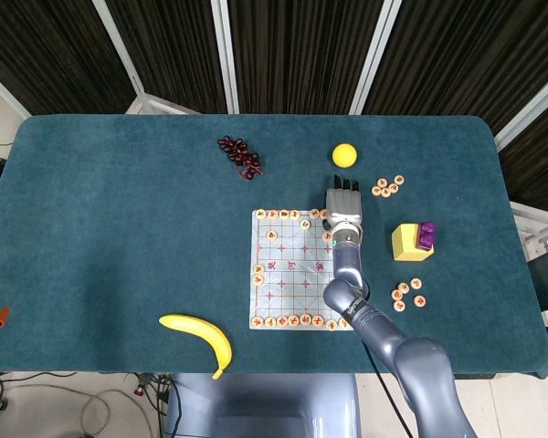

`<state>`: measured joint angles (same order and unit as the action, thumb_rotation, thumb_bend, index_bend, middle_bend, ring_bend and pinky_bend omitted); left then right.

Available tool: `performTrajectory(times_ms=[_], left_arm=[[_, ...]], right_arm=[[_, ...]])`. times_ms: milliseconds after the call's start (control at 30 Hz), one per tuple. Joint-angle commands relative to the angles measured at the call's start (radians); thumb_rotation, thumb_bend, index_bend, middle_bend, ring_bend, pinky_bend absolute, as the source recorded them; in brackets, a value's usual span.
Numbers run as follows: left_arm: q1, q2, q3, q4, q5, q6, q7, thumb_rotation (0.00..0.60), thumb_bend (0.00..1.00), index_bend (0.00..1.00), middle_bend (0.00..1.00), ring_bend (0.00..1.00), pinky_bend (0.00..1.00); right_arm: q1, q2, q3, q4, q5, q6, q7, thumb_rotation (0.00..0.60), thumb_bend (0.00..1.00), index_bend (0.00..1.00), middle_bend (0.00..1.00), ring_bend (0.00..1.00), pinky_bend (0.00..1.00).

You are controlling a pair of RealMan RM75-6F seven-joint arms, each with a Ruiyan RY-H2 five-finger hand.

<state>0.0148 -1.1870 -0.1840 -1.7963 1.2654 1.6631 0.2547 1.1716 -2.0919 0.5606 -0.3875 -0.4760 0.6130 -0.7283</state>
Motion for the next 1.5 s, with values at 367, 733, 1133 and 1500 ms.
performTrajectory(times_ms=[367, 733, 1133, 1500], left_arm=[[-0.002, -0.002, 0.001, 0.000, 0.000, -0.001, 0.002, 0.600, 0.03, 0.02, 0.00, 0.00, 0.07], [0.000, 0.003, -0.002, -0.002, -0.005, -0.001, -0.007, 0.600, 0.03, 0.02, 0.00, 0.00, 0.07], [0.002, 0.012, -0.003, -0.007, -0.006, -0.003, -0.022, 0.600, 0.03, 0.02, 0.00, 0.00, 0.07], [-0.001, 0.007, 0.001, -0.009, -0.008, -0.007, -0.011, 0.600, 0.03, 0.02, 0.00, 0.00, 0.07]], right_arm=[[0.005, 0.015, 0.021, -0.019, -0.010, 0.010, 0.003, 0.600, 0.37, 0.50, 0.00, 0.00, 0.04], [0.005, 0.040, 0.034, -0.075, -0.001, 0.036, -0.020, 0.600, 0.37, 0.50, 0.00, 0.00, 0.04], [-0.039, 0.142, 0.038, -0.335, 0.077, 0.106, -0.076, 0.600, 0.37, 0.51, 0.00, 0.00, 0.04], [-0.068, 0.206, -0.023, -0.556, 0.129, 0.182, -0.097, 0.600, 0.37, 0.51, 0.00, 0.00, 0.04]])
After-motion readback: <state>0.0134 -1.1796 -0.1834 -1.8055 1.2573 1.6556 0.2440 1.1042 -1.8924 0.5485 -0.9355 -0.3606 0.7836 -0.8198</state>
